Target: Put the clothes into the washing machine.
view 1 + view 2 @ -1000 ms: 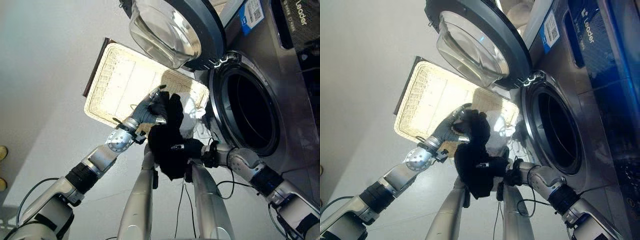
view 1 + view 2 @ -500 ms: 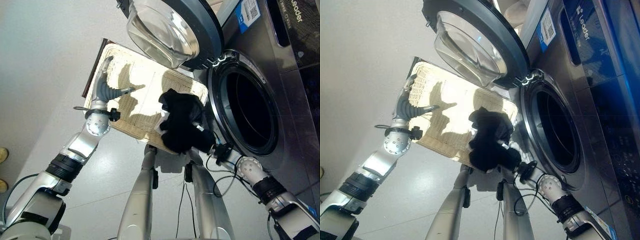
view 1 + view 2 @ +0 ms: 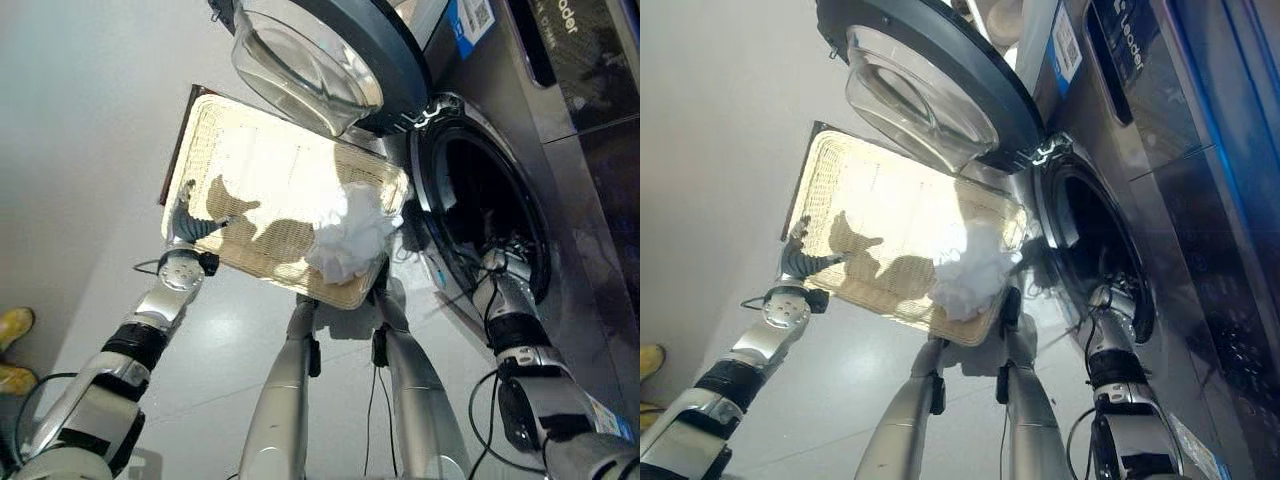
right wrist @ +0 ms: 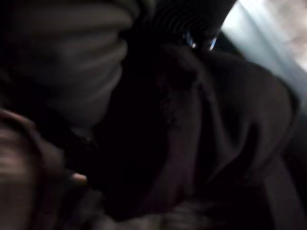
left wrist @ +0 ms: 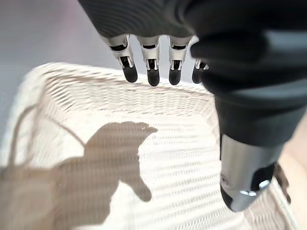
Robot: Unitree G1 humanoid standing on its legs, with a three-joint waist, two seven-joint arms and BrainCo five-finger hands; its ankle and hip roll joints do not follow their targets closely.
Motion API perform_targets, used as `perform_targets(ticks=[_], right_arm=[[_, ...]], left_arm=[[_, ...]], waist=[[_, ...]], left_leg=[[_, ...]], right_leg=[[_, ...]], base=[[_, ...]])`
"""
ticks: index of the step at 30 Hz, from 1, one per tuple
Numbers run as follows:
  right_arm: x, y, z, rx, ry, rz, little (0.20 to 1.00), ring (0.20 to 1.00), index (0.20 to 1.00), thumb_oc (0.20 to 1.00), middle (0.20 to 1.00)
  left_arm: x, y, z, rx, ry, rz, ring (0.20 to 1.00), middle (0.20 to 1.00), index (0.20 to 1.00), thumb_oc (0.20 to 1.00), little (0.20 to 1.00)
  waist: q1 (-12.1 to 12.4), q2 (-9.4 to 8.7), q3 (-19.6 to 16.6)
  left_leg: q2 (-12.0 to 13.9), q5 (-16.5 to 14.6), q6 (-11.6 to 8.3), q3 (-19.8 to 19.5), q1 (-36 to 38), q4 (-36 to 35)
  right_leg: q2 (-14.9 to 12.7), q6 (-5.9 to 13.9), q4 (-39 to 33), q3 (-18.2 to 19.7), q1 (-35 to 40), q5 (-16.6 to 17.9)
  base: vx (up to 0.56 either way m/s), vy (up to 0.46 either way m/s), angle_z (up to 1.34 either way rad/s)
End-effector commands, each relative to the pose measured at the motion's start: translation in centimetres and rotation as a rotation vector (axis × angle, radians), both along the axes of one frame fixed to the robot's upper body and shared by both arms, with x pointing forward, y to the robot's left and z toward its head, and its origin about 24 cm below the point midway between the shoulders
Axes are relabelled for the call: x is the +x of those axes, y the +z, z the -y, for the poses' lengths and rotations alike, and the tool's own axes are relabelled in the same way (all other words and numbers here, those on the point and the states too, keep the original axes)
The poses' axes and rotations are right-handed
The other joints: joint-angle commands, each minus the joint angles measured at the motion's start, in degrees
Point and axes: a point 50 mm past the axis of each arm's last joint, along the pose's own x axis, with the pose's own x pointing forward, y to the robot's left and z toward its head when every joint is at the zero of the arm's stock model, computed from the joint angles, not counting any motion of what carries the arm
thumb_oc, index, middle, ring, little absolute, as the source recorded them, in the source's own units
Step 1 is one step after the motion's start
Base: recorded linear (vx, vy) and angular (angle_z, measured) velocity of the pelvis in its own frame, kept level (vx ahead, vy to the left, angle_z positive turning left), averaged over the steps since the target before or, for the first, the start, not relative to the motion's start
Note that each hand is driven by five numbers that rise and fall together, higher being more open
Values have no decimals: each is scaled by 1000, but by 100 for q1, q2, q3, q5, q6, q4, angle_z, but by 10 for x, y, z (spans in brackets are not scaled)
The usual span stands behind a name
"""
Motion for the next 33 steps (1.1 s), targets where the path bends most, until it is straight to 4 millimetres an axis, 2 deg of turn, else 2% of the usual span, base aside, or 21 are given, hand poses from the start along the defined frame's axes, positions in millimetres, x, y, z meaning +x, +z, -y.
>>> perform_targets(ticks=[1,4,5,7,8,9,10,11,15,16,17,18,22,23,24,25,28,33], right_arm=[[-54,45,74,108,-489,74,200,200,200,200,200],[-54,45,74,108,-489,74,200,200,200,200,200],[-60,49,80,154,-540,72,200,200,200,200,200],[-60,49,80,154,-540,72,200,200,200,200,200],[-78,43,94,332,-680,-4,200,200,200,200,200],[-85,51,113,321,-701,-51,576,576,576,576,576],[-85,51,113,321,-701,-51,576,576,576,576,576],[-74,60,120,199,-579,-80,1000,1000,1000,1000,1000],[-68,60,120,166,-524,-100,1000,1000,1000,1000,1000],[-42,64,114,20,-270,-174,1000,1000,1000,1000,1000],[-12,65,89,-337,62,-344,1000,1000,1000,1000,1000],[-7,63,83,-418,100,-402,1000,1000,1000,1000,1000],[-7,63,83,-418,100,-402,1000,1000,1000,1000,1000],[-6,62,81,-463,114,-430,1000,1000,1000,1000,1000],[3,50,60,-1020,97,-738,1000,1000,1000,1000,1000],[6,53,52,-1179,33,-816,1000,1000,1000,1000,1000],[8,57,44,-1319,-16,-866,1000,1000,1000,1000,1000],[9,46,10,-1665,-71,-959,1000,1000,1000,1000,1000]], left_arm=[[-10,-8,-2,-134,52,83,1000,1000,1000,1000,1000],[-10,-8,-2,-134,52,83,1000,1000,1000,1000,1000],[-15,-17,-5,-155,85,82,1000,1000,1000,1000,1000],[-15,-17,-5,-155,85,82,1000,1000,1000,1000,1000],[-37,-46,-14,-211,224,85,1000,1000,1000,1000,1000],[-52,-66,-20,-134,252,22,1000,1000,1000,1000,1000],[-52,-66,-20,-134,252,22,1000,1000,1000,1000,1000],[-61,-75,-27,-138,285,-3,1000,1000,1000,1000,1000],[-63,-77,-28,-153,297,-6,1000,1000,1000,1000,1000],[-69,-84,-31,-226,330,-7,1000,1000,1000,1000,1000],[-76,-89,-34,-343,355,21,1000,1000,1000,1000,1000],[-79,-92,-33,-373,362,27,1000,1000,1000,1000,1000],[-79,-92,-33,-373,362,27,1000,1000,1000,1000,1000],[-80,-93,-33,-383,361,30,1000,1000,1000,1000,1000],[-85,-101,-25,-477,339,35,1000,1000,1000,1000,1000],[-85,-103,-20,-493,322,34,1000,1000,1000,1000,1000],[-84,-105,-14,-511,302,27,1000,1000,1000,1000,1000],[-87,-113,-5,-547,285,-13,1000,1000,1000,1000,1000]], waist=[[-153,182,-121],[-153,182,-121],[-139,197,-121],[-139,197,-121],[-92,254,-121],[-44,281,-121],[-44,281,-121],[-17,302,-121],[-6,302,-121],[27,328,-121],[107,332,-121],[128,335,-121],[128,335,-121],[138,329,-121],[244,286,-121],[264,283,-121],[275,291,-121],[266,260,-121]], left_leg=[[-333,-267,-8,207,-147,402],[-333,-267,-8,207,-147,402],[-342,-272,-6,196,-157,418],[-342,-272,-6,196,-157,418],[-368,-308,-9,145,-167,480],[-376,-262,-23,87,-242,519],[-376,-262,-23,87,-242,519],[-365,-236,-45,87,-261,538],[-361,-230,-44,88,-271,542],[-377,-236,-40,81,-261,549],[-408,-232,-11,50,-281,533],[-405,-231,-8,47,-295,536],[-405,-231,-8,47,-295,536],[-403,-191,-5,49,-347,535],[-425,-199,15,15,-310,489],[-434,-194,23,2,-310,474],[-442,-179,39,12,-303,444],[-443,-152,72,33,-357,402]], right_leg=[[-180,666,162,-203,127,-48],[-180,666,162,-203,127,-48],[-179,652,170,-206,120,-61],[-179,652,170,-206,120,-61],[-174,619,236,-204,117,-140],[-171,573,283,-216,70,-150],[-171,573,283,-216,70,-150],[-171,555,318,-232,53,-169],[-177,554,322,-240,45,-168],[-186,540,342,-255,46,-207],[-184,518,341,-280,24,-224],[-183,512,363,-296,6,-243],[-183,512,363,-296,6,-243],[-187,506,360,-309,-38,-206],[-209,493,389,-424,22,-281],[-209,492,398,-452,25,-293],[-203,492,385,-460,21,-278],[-210,530,405,-483,-69,-241]], base=[[0,0,0],[1,-1,-2],[4,-3,-5],[2,-1,-2],[37,-41,-3],[37,-41,-3],[24,-2,-4],[11,21,-3],[6,20,2],[0,0,0],[0,0,0],[0,0,0],[-6,-1,2],[-46,-57,9],[-59,-52,11],[-42,-44,13],[-22,31,22],[-34,64,6]])
